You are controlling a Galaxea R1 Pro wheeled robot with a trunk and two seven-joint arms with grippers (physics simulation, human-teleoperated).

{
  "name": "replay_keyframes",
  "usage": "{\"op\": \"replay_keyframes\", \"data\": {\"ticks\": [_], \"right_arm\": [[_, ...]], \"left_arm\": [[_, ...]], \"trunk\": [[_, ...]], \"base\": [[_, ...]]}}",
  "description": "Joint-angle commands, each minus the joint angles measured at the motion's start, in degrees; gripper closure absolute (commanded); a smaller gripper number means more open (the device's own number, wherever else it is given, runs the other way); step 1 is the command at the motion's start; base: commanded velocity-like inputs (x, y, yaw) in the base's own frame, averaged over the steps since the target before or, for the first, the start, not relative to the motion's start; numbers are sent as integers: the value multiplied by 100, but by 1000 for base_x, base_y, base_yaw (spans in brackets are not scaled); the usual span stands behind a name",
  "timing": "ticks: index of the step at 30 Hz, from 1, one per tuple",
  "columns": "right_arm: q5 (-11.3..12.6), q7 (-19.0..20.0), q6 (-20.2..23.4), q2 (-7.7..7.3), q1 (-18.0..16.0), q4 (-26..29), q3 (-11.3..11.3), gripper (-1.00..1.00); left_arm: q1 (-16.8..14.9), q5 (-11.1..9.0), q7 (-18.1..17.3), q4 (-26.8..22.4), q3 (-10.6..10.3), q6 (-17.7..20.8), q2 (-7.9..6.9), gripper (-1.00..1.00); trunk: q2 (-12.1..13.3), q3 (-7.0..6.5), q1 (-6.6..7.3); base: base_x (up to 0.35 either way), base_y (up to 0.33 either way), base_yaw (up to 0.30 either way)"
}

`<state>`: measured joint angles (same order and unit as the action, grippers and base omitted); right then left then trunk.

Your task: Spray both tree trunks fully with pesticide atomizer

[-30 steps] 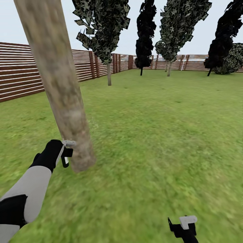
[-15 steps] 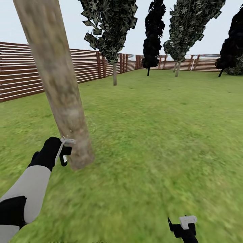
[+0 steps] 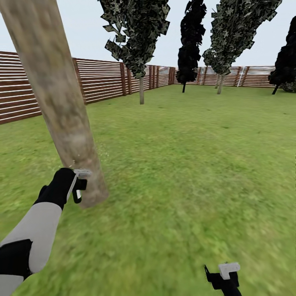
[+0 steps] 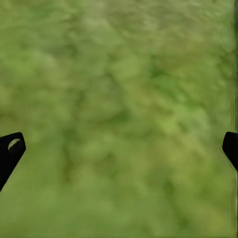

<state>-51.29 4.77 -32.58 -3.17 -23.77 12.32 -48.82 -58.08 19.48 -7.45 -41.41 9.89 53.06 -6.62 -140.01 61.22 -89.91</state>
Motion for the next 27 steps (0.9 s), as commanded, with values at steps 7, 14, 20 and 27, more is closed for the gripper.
{"op": "replay_keyframes", "data": {"ticks": [7,14,20,27], "right_arm": [[-4,50,-20,9,-4,-2,-49,-100],[-4,50,-20,10,-2,-2,-48,-100],[-4,50,-20,10,-4,-2,-48,-100],[-4,50,-20,5,-2,-2,-49,-100]], "left_arm": [[52,73,13,21,41,6,-127,100],[98,37,15,85,33,-47,-202,100],[328,44,11,98,136,-83,-288,100],[341,28,15,81,144,-102,-6,100]], "trunk": [[-2,5,0],[-2,5,0],[-2,5,0],[-2,5,0]], "base": [[63,-273,201],[35,-147,277],[0,-1,255],[192,-126,23]]}}
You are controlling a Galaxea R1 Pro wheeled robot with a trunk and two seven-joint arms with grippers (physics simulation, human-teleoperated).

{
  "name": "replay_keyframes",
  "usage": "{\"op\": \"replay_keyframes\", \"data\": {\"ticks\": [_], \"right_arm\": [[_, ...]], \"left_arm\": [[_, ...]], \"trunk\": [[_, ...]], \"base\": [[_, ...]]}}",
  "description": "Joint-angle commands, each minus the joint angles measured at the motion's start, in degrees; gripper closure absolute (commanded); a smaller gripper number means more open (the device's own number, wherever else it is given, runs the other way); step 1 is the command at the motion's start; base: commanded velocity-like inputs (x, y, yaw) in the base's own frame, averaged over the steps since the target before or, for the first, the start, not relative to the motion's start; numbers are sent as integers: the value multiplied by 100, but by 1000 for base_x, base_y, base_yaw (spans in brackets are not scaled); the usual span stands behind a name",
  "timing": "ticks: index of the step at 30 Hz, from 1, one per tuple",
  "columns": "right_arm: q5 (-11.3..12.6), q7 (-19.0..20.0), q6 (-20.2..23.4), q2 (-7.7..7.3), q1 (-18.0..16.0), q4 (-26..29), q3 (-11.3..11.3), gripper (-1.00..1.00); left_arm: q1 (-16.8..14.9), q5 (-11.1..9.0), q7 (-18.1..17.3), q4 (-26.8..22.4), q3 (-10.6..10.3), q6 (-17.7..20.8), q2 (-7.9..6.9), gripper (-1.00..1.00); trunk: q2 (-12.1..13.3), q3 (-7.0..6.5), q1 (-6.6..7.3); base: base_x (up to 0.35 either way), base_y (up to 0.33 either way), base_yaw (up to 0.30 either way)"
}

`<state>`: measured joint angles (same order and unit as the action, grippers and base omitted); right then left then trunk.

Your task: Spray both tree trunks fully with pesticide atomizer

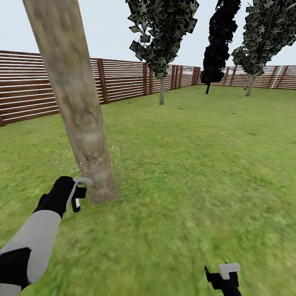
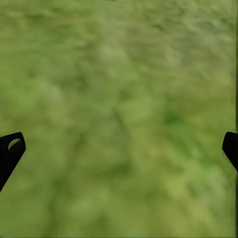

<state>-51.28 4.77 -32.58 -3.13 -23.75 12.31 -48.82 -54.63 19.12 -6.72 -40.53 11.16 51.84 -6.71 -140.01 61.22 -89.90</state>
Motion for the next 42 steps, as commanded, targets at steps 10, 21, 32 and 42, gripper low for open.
{"op": "replay_keyframes", "data": {"ticks": [10,21,32,42], "right_arm": [[-4,50,-20,5,-5,-1,-48,-100],[-4,50,-20,5,-5,-2,-48,-100],[-4,50,-20,5,-6,-1,-48,-100],[-4,50,-20,12,-6,-1,-46,-100]], "left_arm": [[404,74,-51,103,88,-474,-216,100],[419,95,197,107,81,-496,86,100],[418,83,197,107,107,-483,100,100],[424,94,200,141,123,-482,74,100]], "trunk": [[-2,5,-2],[-2,5,-2],[-2,5,-2],[-2,5,-2]], "base": [[223,-67,34],[1,-70,188],[95,-254,0],[53,-259,40]]}}
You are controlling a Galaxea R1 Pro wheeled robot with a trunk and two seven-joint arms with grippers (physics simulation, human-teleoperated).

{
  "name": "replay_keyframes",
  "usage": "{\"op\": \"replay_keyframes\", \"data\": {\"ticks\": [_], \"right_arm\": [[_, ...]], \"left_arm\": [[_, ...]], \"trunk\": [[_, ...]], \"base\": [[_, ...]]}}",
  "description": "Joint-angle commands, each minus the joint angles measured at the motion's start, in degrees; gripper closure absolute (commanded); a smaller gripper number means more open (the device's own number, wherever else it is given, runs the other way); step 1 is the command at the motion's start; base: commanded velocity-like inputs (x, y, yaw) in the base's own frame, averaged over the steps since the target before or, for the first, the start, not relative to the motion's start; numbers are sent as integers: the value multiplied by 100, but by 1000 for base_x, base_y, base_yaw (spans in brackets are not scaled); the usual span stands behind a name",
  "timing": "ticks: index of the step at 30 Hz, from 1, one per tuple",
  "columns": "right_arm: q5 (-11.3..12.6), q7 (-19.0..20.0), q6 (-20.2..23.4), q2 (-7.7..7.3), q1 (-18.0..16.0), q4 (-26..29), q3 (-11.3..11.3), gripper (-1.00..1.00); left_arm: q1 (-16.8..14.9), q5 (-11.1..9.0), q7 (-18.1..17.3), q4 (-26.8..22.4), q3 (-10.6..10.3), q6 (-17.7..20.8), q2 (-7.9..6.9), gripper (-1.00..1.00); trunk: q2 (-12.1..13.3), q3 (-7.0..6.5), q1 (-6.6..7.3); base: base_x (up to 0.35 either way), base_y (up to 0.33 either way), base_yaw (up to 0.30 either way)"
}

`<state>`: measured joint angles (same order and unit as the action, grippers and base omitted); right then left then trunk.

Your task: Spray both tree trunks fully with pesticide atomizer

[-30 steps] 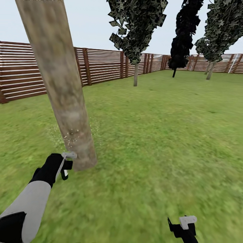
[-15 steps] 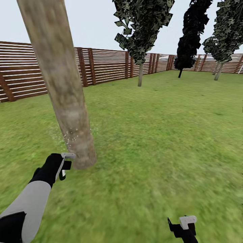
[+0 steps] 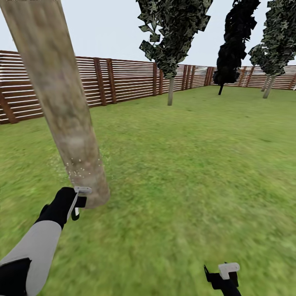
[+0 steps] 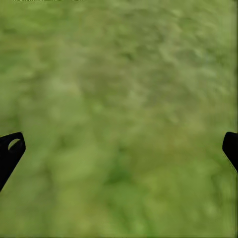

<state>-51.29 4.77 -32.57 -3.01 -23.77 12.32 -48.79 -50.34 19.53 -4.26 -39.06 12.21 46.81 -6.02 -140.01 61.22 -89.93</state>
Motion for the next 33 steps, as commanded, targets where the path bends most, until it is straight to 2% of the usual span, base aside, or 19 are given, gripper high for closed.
{"op": "replay_keyframes", "data": {"ticks": [1,6,18,27,30,33], "right_arm": [[-4,50,-21,1,-1,-1,-49,-100],[-4,50,-21,2,-4,-1,-48,-100],[-4,50,-21,6,-2,-1,-46,-100],[-4,50,-21,11,-1,-3,-43,-100],[-4,50,-21,11,-4,-2,-43,-100],[-4,50,-21,11,-4,-2,-45,-100]], "left_arm": [[-3,57,-45,-6,18,21,0,100],[-2,52,-39,-13,11,21,10,100],[-2,55,-39,-14,17,25,12,100],[-2,43,-38,-35,38,30,-2,100],[-2,34,295,-40,44,28,14,100],[-2,14,401,-40,58,40,21,100]], "trunk": [[-2,5,1],[-2,5,1],[-2,5,1],[-2,5,1],[-2,5,1],[-2,5,1]], "base": [[14,-272,241],[102,-270,249],[79,-260,22],[54,-272,264],[148,-263,277],[154,-260,262]]}}
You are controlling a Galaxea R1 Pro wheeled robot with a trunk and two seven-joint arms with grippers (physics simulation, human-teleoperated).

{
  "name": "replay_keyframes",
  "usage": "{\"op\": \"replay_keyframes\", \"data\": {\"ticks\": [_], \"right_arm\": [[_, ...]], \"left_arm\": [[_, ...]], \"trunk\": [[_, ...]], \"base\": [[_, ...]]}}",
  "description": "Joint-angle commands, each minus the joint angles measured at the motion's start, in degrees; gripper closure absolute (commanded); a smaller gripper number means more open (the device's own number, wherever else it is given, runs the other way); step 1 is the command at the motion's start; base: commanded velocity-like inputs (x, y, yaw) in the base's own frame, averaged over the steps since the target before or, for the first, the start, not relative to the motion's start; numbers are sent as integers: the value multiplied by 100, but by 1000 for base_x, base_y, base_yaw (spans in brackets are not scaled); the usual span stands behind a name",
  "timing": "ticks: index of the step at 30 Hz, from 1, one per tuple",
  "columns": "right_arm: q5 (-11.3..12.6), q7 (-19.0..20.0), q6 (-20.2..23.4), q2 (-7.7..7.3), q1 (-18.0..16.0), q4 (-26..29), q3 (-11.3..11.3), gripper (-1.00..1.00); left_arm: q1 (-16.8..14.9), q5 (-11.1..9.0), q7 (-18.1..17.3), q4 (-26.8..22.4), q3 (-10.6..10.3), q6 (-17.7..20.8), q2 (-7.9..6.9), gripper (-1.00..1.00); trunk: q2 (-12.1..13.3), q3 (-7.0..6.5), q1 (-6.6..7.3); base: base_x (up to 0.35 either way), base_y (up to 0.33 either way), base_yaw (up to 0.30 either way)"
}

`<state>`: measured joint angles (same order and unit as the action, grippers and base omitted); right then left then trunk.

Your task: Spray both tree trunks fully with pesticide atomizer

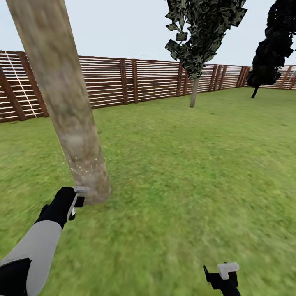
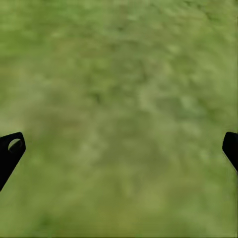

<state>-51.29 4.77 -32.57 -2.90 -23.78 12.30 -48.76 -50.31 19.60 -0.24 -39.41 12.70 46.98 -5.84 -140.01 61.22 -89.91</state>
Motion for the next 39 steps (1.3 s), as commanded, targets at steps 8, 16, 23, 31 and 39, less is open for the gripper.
{"op": "replay_keyframes", "data": {"ticks": [8,16,23,31,39], "right_arm": [[-4,50,-21,-16,-3,0,-55,-100],[-4,50,-21,-9,-3,0,-55,-100],[-4,50,-21,-3,-1,-6,-47,-100],[-4,50,-21,0,-2,-9,-46,-100],[-4,50,-21,-8,-1,-9,-55,-100]], "left_arm": [[-5,-509,18,-24,-10,30,-4,100],[-5,-498,41,-6,-21,30,-5,100],[-5,-494,47,-5,-13,30,-5,100],[-32,-513,201,-13,-29,35,-13,100],[-742,-490,182,-83,-49,830,-99,100]], "trunk": [[-2,5,0],[-2,5,0],[-2,5,0],[-2,5,0],[-2,5,0]], "base": [[125,-260,30],[77,-265,0],[72,-266,120],[72,-265,275],[32,-104,277]]}}
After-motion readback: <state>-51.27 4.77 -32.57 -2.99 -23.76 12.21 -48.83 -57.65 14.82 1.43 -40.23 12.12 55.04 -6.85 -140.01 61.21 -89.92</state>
